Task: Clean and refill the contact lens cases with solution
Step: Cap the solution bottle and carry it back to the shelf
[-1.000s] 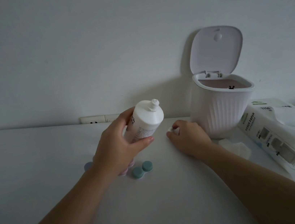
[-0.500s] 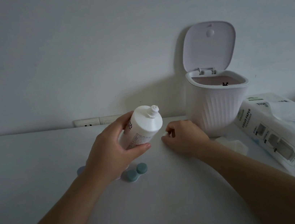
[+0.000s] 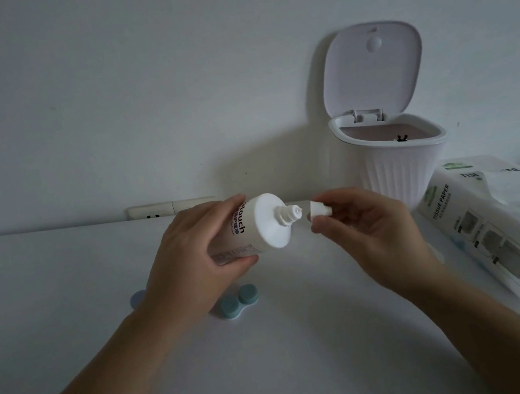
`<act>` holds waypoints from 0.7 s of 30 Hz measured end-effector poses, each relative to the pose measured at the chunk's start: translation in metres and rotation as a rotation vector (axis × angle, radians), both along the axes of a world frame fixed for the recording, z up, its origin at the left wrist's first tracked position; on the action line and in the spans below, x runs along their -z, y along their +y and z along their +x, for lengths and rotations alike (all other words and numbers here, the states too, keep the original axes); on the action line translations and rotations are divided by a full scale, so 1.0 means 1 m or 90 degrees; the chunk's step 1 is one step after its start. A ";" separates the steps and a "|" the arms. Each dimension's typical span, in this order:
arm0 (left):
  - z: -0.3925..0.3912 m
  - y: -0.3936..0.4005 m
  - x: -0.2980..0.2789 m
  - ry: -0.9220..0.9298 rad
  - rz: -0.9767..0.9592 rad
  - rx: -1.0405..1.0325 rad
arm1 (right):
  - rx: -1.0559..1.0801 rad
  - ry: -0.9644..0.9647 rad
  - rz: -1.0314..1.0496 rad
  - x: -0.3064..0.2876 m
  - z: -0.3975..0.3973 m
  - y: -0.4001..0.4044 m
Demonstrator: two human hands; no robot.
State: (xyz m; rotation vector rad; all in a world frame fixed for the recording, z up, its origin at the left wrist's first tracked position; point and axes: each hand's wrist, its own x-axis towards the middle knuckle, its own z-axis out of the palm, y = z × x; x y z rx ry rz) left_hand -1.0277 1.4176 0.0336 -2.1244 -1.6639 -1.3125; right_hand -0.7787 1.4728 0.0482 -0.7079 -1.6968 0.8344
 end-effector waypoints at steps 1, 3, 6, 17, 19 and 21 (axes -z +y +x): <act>-0.001 0.000 0.000 0.008 0.012 -0.004 | -0.024 0.017 -0.011 0.001 0.000 -0.002; -0.001 0.001 0.000 0.018 0.026 -0.010 | -0.062 0.041 -0.030 0.000 -0.002 -0.006; 0.000 0.001 0.000 0.036 0.026 -0.017 | -0.108 0.049 -0.061 -0.001 -0.003 -0.008; 0.003 -0.003 -0.004 0.110 0.063 -0.042 | 0.024 -0.187 0.158 -0.003 -0.002 -0.009; 0.004 -0.003 -0.005 0.118 0.068 -0.046 | 0.044 -0.213 0.148 -0.004 -0.002 -0.010; 0.006 -0.004 -0.006 0.125 0.073 -0.045 | 0.067 -0.233 0.149 -0.004 -0.002 -0.011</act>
